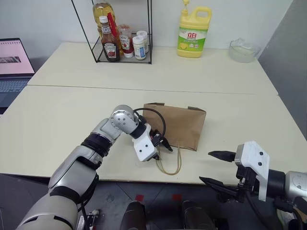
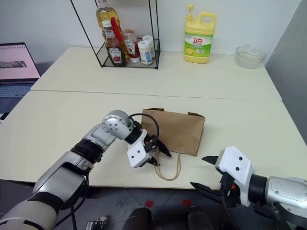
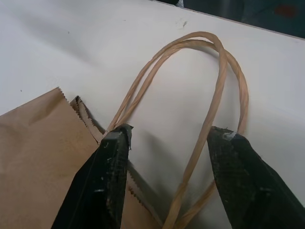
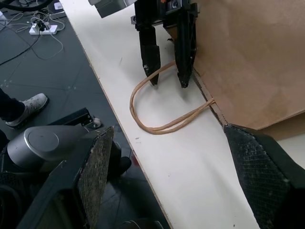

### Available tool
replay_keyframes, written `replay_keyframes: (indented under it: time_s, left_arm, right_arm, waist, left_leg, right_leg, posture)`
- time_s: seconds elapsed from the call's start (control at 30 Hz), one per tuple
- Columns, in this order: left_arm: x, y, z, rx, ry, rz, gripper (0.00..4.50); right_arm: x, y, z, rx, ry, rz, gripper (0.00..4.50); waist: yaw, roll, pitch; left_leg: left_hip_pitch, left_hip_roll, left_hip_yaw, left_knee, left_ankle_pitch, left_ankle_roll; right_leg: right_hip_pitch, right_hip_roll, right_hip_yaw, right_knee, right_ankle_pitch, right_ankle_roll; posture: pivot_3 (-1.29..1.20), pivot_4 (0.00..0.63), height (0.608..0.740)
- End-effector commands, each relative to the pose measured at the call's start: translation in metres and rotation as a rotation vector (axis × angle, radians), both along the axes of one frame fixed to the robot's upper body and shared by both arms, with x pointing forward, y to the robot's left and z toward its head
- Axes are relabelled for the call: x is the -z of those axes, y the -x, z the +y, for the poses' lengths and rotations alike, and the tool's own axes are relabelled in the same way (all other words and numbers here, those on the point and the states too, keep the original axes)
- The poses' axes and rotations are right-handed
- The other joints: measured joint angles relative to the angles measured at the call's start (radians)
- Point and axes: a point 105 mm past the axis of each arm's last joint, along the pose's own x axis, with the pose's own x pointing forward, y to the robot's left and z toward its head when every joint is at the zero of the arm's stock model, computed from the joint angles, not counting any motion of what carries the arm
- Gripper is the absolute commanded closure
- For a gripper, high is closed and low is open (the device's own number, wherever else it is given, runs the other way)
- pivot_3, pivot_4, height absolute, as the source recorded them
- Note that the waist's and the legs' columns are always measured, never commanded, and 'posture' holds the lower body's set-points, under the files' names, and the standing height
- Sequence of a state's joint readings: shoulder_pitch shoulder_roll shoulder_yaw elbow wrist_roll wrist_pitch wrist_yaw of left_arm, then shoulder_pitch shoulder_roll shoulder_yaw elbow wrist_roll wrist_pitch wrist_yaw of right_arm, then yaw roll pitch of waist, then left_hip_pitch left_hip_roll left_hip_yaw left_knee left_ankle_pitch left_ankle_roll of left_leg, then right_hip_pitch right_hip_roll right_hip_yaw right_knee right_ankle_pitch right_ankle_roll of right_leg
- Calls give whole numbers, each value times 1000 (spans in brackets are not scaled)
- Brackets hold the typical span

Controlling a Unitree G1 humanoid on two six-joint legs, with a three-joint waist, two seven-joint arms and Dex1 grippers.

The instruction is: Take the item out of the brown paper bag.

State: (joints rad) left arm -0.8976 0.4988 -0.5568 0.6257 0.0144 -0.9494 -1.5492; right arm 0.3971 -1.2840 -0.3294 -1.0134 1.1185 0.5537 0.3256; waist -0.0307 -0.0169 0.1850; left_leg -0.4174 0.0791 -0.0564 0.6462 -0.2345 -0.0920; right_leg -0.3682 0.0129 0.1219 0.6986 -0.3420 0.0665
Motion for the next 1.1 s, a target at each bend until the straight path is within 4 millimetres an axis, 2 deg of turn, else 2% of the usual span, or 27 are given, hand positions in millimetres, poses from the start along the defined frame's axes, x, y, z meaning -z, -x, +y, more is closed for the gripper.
replay_keyframes:
  time_s: [0.03, 0.17, 0.2, 0.4, 0.6, 0.77, 0.93, 1.1]
  left_arm:
    - [-3, 3, -7, 20, 36, 2, 3023]
    - [-7, 4, -7, 7, 57, 28, 4336]
    - [-8, 5, -8, 0, 65, 41, 4485]
    - [-28, 6, -18, -138, 203, 233, 4485]
    - [-47, -5, -13, -291, 275, 342, 4485]
    - [-44, -6, -7, -322, 268, 335, 4485]
    - [-41, -3, -7, -332, 278, 343, 4485]
    - [-41, -2, -6, -343, 287, 354, 4485]
  right_arm:
    - [-5, 5, 7, -38, -5, -25, 614]
    - [-3, 4, 6, -38, 17, -32, 614]
    - [-2, 4, 6, -40, 29, -36, 614]
    - [3, 1, 9, -82, 89, -83, 614]
    - [20, 5, 10, -243, 245, -122, 614]
    - [30, 9, 12, -377, 322, -150, 614]
    - [36, -3, 25, -485, 363, -303, 614]
    - [52, -9, 34, -597, 421, -397, 614]
  waist:
    - [0, 0, 0]
    - [0, 0, 0]
    - [0, 0, 0]
    - [-1, 0, 0]
    - [-1, 0, 0]
    - [-1, 0, 0]
    - [-1, 0, 0]
    - [-1, 0, 0]
  left_leg:
    - [0, 0, 0, 0, 0, 0]
    - [0, 0, 0, 0, 0, 0]
    - [0, 0, 0, 0, 0, 0]
    - [0, 0, 0, 0, 0, 0]
    - [0, 0, 0, 0, 0, 0]
    - [0, 0, 0, 0, 0, 0]
    - [1, 0, 0, 0, 0, 0]
    - [1, 0, 0, 0, 0, 0]
  right_leg:
    - [0, 0, 0, 0, 0, 0]
    - [0, 0, 0, 0, 0, 0]
    - [0, 0, 0, 0, 0, 0]
    - [0, 0, 0, 0, 0, 0]
    - [0, 0, 0, 0, 0, 0]
    - [0, 0, 0, 0, 0, 0]
    - [-1, 0, 0, 0, 0, 0]
    - [-1, 0, 0, 0, 0, 0]
  posture:
    - [0, 150, 740]
    - [0, 150, 740]
    - [0, 150, 740]
    - [0, 150, 740]
    - [0, 150, 740]
    - [0, 150, 740]
    - [0, 150, 740]
    - [0, 150, 740]
